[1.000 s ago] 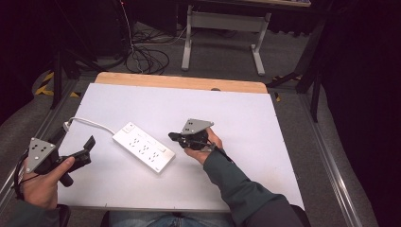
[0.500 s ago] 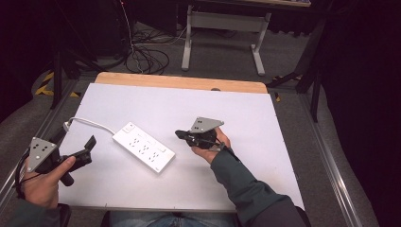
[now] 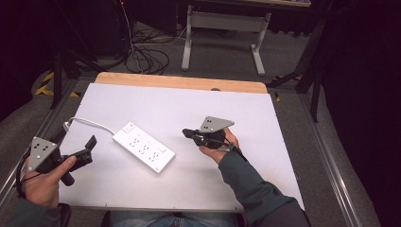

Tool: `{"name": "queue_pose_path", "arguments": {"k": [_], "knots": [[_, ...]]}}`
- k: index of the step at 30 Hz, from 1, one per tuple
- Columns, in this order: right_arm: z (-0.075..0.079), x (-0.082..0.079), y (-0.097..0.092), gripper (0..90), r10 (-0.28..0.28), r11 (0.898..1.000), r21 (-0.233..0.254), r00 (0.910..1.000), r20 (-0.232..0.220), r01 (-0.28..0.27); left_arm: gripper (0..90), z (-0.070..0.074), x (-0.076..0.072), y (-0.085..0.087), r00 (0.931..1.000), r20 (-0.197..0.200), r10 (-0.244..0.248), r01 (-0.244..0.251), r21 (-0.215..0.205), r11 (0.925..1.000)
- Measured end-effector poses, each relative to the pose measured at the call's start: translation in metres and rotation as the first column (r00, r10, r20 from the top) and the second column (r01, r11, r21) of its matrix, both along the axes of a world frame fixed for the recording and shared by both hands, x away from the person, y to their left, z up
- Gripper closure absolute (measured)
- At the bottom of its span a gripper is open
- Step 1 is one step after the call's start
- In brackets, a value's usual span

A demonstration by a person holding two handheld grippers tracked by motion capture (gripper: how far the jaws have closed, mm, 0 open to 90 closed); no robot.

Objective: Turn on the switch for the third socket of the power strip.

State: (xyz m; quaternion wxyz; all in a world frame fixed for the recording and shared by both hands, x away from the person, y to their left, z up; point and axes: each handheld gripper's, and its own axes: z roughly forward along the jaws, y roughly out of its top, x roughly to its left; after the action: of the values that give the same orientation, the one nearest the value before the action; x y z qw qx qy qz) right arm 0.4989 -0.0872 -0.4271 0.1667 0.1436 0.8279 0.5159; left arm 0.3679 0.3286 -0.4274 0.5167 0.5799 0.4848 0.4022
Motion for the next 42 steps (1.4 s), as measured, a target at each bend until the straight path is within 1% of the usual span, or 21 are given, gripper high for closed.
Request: {"name": "queue_pose_path", "arguments": {"k": [8,14,19,28,32,42], "knots": [[0.004,-0.002,-0.012,90.0,-0.010,1.000,0.018,0.9999,0.006,0.010,2.4,0.000,0.001,-0.001,1.0000,-0.001,-0.002,0.002,0.001,1.0000],[0.006,-0.003,-0.024,90.0,-0.028,0.999,0.023,0.9996,0.010,0.028,2.3,0.000,0.001,-0.001,1.0000,-0.001,-0.005,0.005,0.001,1.0000],[0.009,-0.004,-0.032,90.0,-0.036,0.999,0.039,0.9992,0.017,0.036,2.4,0.000,0.002,-0.002,1.0000,-0.004,-0.007,0.007,0.005,1.0000],[0.010,-0.006,-0.046,90.0,-0.052,0.997,0.049,0.9984,0.020,0.051,2.3,0.000,0.003,-0.002,1.0000,-0.003,-0.008,0.008,0.001,1.0000],[0.011,-0.007,-0.052,90.0,-0.055,0.997,0.063,0.9982,0.024,0.054,2.3,0.000,0.003,-0.002,1.0000,-0.003,-0.009,0.009,0.002,1.0000],[0.011,-0.011,-0.063,90.0,-0.059,0.996,0.073,0.9979,0.027,0.057,2.3,0.000,0.004,-0.003,1.0000,-0.002,-0.009,0.009,0.002,1.0000]]}}
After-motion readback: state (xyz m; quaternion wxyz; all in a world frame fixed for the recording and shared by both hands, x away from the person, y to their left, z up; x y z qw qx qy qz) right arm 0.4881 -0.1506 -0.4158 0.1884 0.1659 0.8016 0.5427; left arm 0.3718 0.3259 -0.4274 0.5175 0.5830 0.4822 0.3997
